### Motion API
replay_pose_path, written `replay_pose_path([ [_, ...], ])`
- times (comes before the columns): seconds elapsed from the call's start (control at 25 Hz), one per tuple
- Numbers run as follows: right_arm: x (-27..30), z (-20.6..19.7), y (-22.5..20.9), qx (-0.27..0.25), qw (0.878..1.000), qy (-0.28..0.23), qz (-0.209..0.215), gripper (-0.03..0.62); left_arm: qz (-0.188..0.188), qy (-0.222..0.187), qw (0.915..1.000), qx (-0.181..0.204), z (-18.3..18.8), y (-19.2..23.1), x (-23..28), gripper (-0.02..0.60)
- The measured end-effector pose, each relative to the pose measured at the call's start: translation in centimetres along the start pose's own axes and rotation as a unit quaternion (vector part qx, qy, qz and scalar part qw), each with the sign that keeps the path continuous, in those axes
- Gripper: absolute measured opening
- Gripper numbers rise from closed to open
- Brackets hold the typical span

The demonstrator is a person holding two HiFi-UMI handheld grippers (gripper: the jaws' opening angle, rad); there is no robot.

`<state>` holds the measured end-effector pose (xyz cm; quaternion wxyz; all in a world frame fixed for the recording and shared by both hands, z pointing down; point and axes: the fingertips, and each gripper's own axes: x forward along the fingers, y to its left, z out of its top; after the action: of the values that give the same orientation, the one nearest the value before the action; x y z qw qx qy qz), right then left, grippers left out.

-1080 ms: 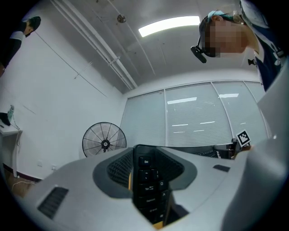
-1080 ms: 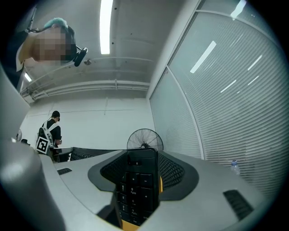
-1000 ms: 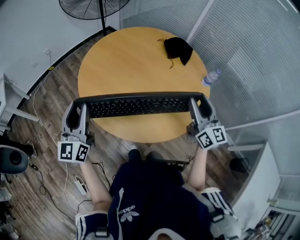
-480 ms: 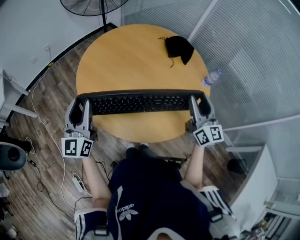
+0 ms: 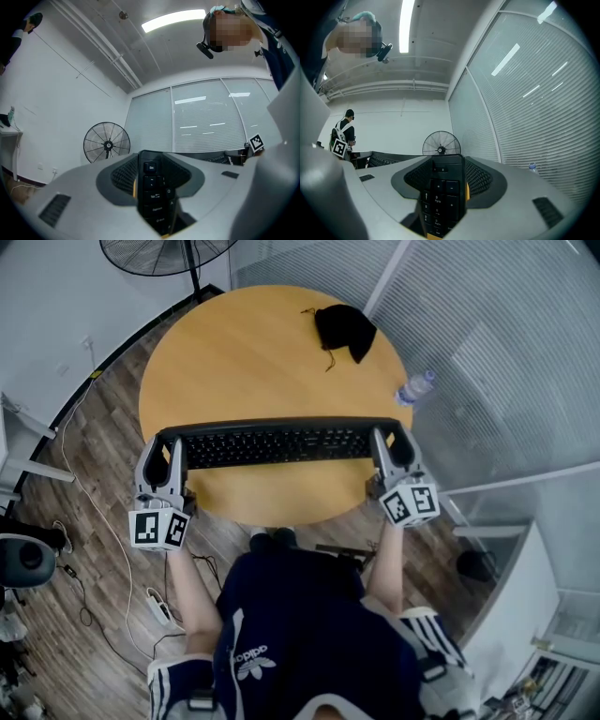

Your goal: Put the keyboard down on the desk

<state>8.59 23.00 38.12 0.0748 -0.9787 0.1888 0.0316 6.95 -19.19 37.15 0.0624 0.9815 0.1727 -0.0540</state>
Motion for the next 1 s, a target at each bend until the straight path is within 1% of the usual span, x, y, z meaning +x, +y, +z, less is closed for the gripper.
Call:
replay_pose_path([
  [0.12, 0.0, 0.5, 0.4, -0.005, 1.0, 0.001, 0.001, 0.198, 0.003, -0.003, 1.0, -0.001, 0.2, 0.1, -0.3, 0.143],
  [0.48, 0.7, 1.2, 0.9, -0.013, 1.0, 0.004, 0.02, 0.198, 0.027, -0.012, 0.9996, -0.005, 0.7, 0.2, -1.6, 0.143],
  [0.64, 0.6, 0.7, 1.6, -0.01, 1.0, 0.008, 0.028, 0.198, 0.036, -0.005, 0.9993, -0.004, 0.5, 0.5, -2.7, 0.144],
  [0.76, 0.7, 1.0, 2.0, -0.011, 0.999, 0.014, 0.033, 0.198, 0.041, -0.002, 0.9992, -0.003, 1.2, 0.5, -2.8, 0.144],
  [0.84, 0.5, 1.0, 1.9, -0.002, 0.999, 0.012, 0.03, 0.198, 0.041, -0.001, 0.9991, -0.001, 1.6, 0.5, -2.9, 0.144],
  [0.92, 0.7, 0.8, 1.7, 0.002, 1.0, 0.013, 0.029, 0.198, 0.041, 0.005, 0.9991, 0.006, 1.2, 0.7, -2.5, 0.144],
  [1.0, 2.0, 0.2, 1.6, -0.005, 0.999, 0.021, 0.032, 0.198, 0.041, 0.016, 0.999, 0.011, 0.1, 1.4, -1.5, 0.144],
])
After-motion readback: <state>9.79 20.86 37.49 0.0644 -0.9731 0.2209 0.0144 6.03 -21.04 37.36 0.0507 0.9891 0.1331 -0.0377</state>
